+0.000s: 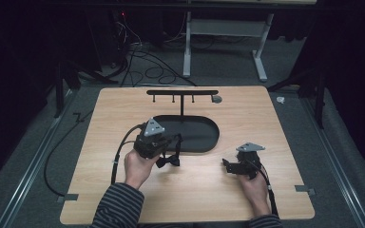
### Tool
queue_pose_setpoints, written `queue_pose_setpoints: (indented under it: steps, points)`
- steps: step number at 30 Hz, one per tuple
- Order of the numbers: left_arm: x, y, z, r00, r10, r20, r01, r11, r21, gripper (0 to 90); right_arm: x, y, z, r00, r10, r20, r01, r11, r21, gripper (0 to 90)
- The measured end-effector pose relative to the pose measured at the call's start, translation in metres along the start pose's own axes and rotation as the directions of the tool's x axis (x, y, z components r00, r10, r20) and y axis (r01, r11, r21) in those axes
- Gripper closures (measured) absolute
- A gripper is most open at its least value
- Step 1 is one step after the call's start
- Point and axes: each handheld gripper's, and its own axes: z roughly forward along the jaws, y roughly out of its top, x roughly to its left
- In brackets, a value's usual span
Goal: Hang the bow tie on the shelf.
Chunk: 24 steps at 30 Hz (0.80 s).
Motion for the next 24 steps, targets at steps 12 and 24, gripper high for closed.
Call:
queue_pose_setpoints:
  steps: [12, 24]
  points:
    - [0.012, 0.026, 0.008, 0.9997, -0.012, 0.022, 0.013, 0.9993, -0.035, 87.1, 0.000, 0.000, 0.000, 1.0000, -0.002, 0.000, 0.002, 1.000, -0.001, 20.4]
    - [0.022, 0.048, 0.019, 1.0000, -0.004, -0.005, 0.003, 0.9987, -0.052, 87.0, 0.000, 0.000, 0.000, 1.0000, -0.005, -0.002, 0.005, 1.000, -0.001, 20.5]
